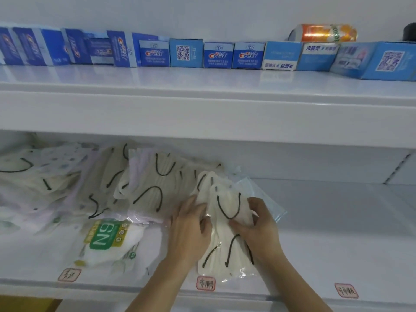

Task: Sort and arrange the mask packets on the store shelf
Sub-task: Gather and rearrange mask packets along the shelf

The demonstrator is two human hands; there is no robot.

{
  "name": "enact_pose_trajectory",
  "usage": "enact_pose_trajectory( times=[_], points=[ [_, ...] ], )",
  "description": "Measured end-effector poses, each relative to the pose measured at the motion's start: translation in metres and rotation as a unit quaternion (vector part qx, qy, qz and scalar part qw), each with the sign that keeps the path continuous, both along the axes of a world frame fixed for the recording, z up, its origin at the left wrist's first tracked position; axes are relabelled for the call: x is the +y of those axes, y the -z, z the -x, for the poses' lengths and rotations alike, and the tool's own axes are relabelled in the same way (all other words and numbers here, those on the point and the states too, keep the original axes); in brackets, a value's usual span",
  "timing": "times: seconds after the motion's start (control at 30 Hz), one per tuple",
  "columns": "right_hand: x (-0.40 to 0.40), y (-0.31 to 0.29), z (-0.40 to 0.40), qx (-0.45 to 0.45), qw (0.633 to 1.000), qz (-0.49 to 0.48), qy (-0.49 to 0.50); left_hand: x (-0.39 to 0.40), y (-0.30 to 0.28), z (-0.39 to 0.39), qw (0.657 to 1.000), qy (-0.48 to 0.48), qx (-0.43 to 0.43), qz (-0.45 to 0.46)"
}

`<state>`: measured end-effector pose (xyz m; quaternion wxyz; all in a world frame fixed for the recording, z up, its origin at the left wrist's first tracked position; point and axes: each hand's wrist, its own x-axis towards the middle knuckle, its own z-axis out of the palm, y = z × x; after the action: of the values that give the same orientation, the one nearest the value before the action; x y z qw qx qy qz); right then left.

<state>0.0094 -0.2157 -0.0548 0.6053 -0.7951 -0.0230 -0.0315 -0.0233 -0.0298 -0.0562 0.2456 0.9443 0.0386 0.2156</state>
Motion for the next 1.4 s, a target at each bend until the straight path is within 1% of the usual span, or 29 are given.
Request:
enact_pose_trajectory(
  times=[0.07, 0.1, 0.17, 0.23, 0.3, 0.37, 0.43, 0.5, 0.6, 0.7, 0.8, 0.9, 0.97, 1.07, 1.2, 1.33, 1.4],
  points=[
    [-0.004, 0.002, -0.002, -0.001, 0.998, -0.049, 0.031, -0.007, 0.000, 0.006, 1.000, 0.025, -0.011, -0.014],
    [-0.005, 0.003, -0.003, -0.001, 0.995, -0.082, 0.055, -0.009, 0.001, 0.010, 0.999, 0.038, -0.010, -0.006],
    [-0.006, 0.000, -0.004, 0.001, 0.987, -0.133, 0.089, -0.010, 0.006, 0.016, 0.997, 0.061, -0.014, 0.038],
    [-0.005, -0.002, -0.005, 0.004, 0.984, -0.149, 0.102, -0.006, 0.007, 0.015, 0.993, 0.063, -0.018, 0.103],
    [-0.001, 0.000, -0.004, 0.004, 0.985, -0.141, 0.102, -0.003, 0.005, 0.013, 0.989, 0.061, -0.019, 0.135],
    [0.002, -0.001, -0.002, -0.013, 0.990, -0.098, 0.097, -0.005, 0.003, 0.015, 0.990, 0.080, -0.021, 0.117],
    [0.002, -0.005, 0.000, -0.032, 0.996, -0.021, 0.076, -0.008, 0.002, 0.018, 0.991, 0.088, -0.023, 0.102],
    [0.003, -0.011, 0.003, -0.038, 0.998, -0.004, 0.058, -0.009, 0.002, 0.022, 0.990, 0.077, -0.031, 0.111],
    [0.000, -0.013, 0.005, -0.047, 0.997, -0.025, 0.058, -0.009, 0.003, 0.023, 0.987, 0.107, -0.036, 0.116],
    [-0.003, -0.013, 0.007, -0.027, 0.994, -0.089, 0.057, -0.009, 0.003, 0.021, 0.977, 0.151, -0.031, 0.145],
    [-0.009, -0.013, 0.005, -0.005, 0.988, -0.138, 0.068, -0.010, -0.001, 0.023, 0.978, 0.128, -0.027, 0.164],
    [-0.012, -0.012, 0.004, 0.022, 0.981, -0.177, 0.074, -0.010, -0.001, 0.020, 0.977, 0.111, 0.010, 0.184],
    [-0.013, -0.009, 0.002, 0.021, 0.983, -0.159, 0.083, -0.011, 0.001, 0.018, 0.980, 0.097, 0.033, 0.169],
    [-0.013, -0.005, -0.001, 0.018, 0.985, -0.147, 0.092, -0.012, 0.005, 0.014, 0.987, 0.078, 0.060, 0.123],
    [-0.015, -0.002, -0.003, 0.013, 0.987, -0.134, 0.083, -0.016, 0.005, 0.012, 0.992, 0.063, 0.090, 0.069],
    [-0.014, 0.001, -0.006, 0.009, 0.993, -0.097, 0.073, -0.029, -0.011, 0.014, 0.984, 0.057, 0.130, 0.105],
    [-0.012, 0.002, -0.006, 0.002, 0.994, -0.083, 0.067, -0.034, -0.017, 0.014, 0.982, 0.061, 0.127, 0.128]
  ],
)
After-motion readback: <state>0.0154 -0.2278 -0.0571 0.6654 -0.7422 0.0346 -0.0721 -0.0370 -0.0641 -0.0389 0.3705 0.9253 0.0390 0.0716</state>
